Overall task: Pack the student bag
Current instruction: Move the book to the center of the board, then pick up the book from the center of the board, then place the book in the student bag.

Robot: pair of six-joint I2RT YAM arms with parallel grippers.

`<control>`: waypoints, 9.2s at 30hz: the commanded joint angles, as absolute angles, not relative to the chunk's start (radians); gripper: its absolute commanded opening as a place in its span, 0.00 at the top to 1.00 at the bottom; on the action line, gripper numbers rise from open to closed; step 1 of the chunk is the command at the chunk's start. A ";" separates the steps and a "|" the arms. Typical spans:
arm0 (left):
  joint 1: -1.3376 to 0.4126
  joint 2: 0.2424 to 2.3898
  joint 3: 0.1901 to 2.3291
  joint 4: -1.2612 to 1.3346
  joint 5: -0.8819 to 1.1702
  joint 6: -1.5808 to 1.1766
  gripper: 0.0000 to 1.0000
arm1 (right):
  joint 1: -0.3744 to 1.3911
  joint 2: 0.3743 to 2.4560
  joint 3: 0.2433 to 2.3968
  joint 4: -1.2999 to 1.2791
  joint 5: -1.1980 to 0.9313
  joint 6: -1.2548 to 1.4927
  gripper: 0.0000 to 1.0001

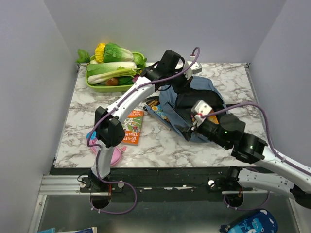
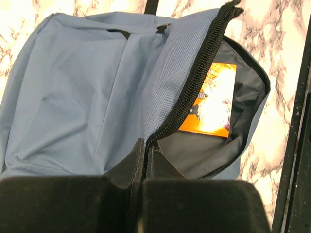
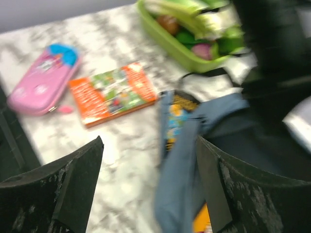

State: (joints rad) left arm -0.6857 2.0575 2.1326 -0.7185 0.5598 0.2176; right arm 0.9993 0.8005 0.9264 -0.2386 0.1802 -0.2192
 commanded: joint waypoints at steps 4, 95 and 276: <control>-0.707 2.114 2.238 -0.716 0.577 0.198 1.00 | 1.198 1.149 0.877 -0.219 0.224 -0.123 0.19; -0.709 2.071 2.224 -0.712 0.566 0.245 1.00 | 1.097 1.671 0.928 0.285 0.456 -0.312 0.99; -0.681 2.017 2.161 -0.706 0.653 0.209 1.00 | 0.609 0.848 0.750 -0.048 0.174 0.054 0.79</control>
State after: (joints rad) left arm -0.6743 2.0777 2.1628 -0.7238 0.6041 0.2020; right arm 0.6285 0.8837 0.7834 -0.1108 0.3466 -0.0216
